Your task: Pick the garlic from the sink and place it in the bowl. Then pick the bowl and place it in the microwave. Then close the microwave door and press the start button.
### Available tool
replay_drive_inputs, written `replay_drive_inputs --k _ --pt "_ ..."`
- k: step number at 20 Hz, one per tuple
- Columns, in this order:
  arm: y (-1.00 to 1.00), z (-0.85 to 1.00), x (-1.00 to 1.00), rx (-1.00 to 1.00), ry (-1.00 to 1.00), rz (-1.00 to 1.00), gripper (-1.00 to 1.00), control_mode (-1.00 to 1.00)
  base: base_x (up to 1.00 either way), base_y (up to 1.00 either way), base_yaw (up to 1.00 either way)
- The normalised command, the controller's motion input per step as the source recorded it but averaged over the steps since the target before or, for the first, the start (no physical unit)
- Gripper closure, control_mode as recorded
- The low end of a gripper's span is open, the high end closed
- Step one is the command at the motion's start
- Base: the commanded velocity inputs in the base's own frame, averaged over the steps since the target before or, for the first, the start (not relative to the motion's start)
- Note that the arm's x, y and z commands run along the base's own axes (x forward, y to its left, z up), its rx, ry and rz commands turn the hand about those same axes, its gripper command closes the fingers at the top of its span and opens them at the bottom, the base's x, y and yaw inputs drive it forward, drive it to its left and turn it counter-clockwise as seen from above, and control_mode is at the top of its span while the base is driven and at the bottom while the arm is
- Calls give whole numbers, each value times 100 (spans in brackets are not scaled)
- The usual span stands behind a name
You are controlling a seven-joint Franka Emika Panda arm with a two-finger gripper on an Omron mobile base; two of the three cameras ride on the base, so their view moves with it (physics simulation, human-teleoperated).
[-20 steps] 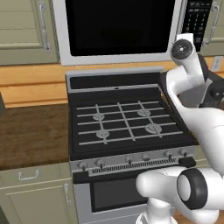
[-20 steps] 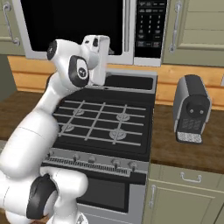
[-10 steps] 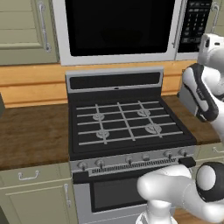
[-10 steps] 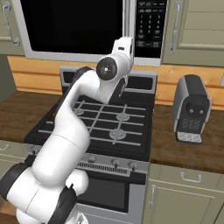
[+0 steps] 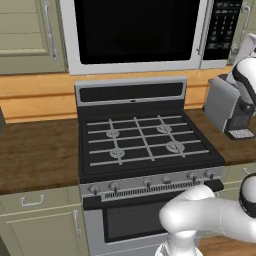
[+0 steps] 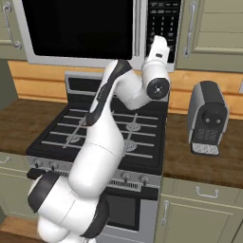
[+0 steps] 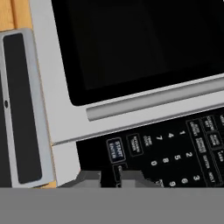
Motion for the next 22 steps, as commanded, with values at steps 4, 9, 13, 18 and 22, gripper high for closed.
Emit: replay_drive_inputs --k 4,9,13,18,22 --pt "51 0 43 7 0 3 100 -100 0 0 0" --pt "14 24 40 5 -1 0 100 -100 0 0 0" --pt "0 26 44 5 -1 0 100 -100 0 0 0" --pt "-21 -5 55 4 0 3 100 -100 0 0 0" --pt "-14 -4 43 2 0 6 100 -100 0 0 0"
